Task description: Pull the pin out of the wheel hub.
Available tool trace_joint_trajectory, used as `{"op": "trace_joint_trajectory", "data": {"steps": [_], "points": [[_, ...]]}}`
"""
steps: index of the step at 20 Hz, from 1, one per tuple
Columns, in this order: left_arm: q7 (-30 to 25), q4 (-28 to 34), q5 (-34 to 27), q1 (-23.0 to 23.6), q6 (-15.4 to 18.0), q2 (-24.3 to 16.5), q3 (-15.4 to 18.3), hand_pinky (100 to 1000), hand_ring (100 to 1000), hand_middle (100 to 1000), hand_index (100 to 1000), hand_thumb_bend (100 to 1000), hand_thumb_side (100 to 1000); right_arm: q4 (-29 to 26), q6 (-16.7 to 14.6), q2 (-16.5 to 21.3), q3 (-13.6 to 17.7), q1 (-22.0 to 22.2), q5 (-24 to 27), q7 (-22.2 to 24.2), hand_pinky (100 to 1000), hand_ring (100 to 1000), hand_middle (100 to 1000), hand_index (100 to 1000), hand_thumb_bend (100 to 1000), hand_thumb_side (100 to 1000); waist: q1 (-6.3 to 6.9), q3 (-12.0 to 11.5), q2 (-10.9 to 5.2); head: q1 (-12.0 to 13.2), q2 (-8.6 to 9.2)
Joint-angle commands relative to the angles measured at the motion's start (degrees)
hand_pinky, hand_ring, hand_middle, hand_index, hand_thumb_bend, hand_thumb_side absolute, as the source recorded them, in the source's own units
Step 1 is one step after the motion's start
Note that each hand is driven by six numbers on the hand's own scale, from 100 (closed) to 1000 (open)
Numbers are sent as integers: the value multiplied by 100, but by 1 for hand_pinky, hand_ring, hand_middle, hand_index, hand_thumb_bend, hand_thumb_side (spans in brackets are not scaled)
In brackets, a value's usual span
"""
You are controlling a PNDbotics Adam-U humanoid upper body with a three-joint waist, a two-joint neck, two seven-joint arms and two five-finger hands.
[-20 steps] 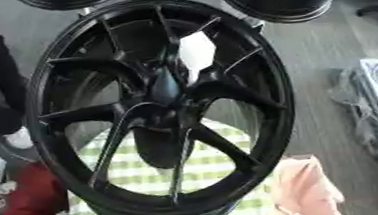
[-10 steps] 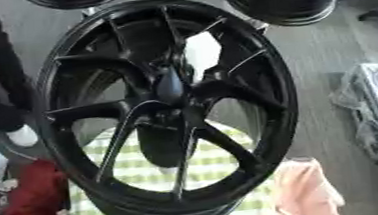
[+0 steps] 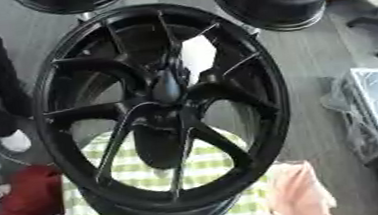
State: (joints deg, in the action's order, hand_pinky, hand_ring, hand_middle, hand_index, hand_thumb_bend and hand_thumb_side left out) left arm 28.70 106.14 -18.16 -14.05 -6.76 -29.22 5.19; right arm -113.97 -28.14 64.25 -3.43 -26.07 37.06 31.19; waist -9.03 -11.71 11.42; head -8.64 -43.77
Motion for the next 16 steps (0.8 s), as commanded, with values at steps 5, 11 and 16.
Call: {"op": "trace_joint_trajectory", "data": {"steps": [5, 11, 16], "points": [[205, -73, -175, 55, 66, -162, 218, 625, 642, 794, 796, 167, 840, -62, -524, 31, -229, -209, -648, 641, 942, 838, 800, 874, 100, 116, -14, -116, -127, -71, -34], [334, -54, -260, -7, 131, -144, 284, 626, 645, 797, 796, 171, 836, -62, -291, -182, -198, -113, -1172, 1111, 936, 838, 797, 875, 100, 137, -46, -470, -105, -368, -34], [508, -58, -306, 15, 176, -148, 391, 626, 646, 798, 796, 172, 837, -62, 117, -204, -82, 21, -1587, 995, 928, 840, 791, 877, 100, 232, -69, -647, -78, -488, -34]]}}
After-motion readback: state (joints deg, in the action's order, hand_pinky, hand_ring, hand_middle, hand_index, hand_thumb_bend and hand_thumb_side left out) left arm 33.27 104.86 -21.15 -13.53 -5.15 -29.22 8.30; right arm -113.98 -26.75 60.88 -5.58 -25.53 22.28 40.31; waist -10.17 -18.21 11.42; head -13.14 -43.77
